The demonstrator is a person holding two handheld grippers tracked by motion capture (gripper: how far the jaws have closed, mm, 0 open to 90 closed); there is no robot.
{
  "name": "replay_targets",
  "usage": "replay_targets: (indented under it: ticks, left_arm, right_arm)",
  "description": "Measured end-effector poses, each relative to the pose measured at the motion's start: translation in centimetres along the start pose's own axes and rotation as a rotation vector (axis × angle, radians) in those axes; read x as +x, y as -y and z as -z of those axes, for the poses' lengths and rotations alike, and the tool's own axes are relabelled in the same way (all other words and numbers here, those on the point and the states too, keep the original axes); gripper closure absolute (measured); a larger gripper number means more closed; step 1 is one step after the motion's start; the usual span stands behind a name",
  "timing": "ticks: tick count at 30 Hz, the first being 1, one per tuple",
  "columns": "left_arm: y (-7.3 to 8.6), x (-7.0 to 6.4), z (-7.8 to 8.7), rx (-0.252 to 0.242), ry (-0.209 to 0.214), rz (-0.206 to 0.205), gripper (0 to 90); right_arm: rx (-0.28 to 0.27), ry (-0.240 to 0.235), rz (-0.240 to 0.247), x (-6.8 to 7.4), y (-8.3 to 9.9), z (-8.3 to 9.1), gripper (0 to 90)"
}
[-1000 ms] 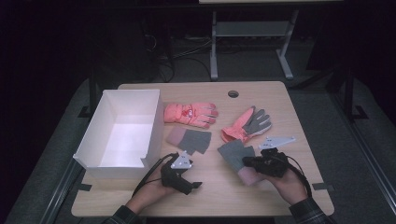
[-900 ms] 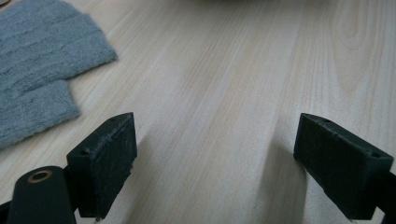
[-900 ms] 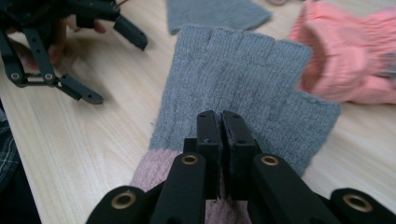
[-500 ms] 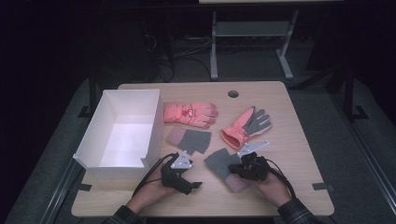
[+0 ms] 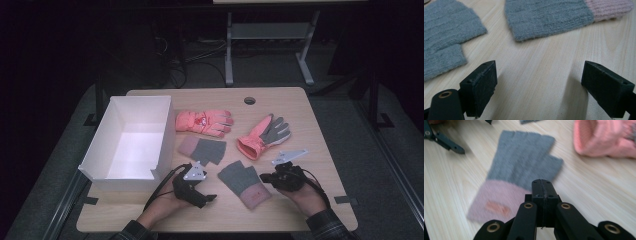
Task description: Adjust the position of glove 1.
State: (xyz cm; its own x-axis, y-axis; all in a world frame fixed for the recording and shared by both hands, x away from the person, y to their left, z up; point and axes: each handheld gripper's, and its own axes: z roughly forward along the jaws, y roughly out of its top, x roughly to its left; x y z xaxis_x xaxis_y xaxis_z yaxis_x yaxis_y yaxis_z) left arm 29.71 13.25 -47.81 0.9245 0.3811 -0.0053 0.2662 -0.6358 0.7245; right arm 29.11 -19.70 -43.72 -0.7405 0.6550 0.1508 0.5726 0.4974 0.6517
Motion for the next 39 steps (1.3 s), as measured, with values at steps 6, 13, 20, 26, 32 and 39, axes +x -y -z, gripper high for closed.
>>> replay_targets:
  ticks: [6,13,20,26,32,39]
  left_arm:
    - [0.0,0.0,0.0,0.002,0.000,-0.003,12.5]
    - [0.0,0.0,0.0,0.002,0.000,-0.003,12.5]
    - [0.0,0.0,0.0,0.003,0.000,-0.003,12.5]
    - [0.0,0.0,0.0,0.000,0.000,0.000,12.5]
    - [0.0,0.0,0.0,0.002,0.000,-0.002,12.5]
    - [-0.7,0.0,0.3,0.039,-0.030,0.032,20.5]
  right_arm:
    - [0.042,-0.012,-0.016,-1.3,1.5,0.5,89.9]
    - [0.115,-0.061,0.026,-0.3,1.7,-0.6,89.9]
    - [0.126,-0.109,0.071,1.0,1.4,-1.1,89.9]
    - [0.140,-0.170,0.113,2.8,0.9,-1.9,89.9]
    - [0.152,-0.215,0.159,4.2,0.6,-2.6,89.9]
    - [0.107,-0.180,0.138,3.5,0.6,-2.0,77.2]
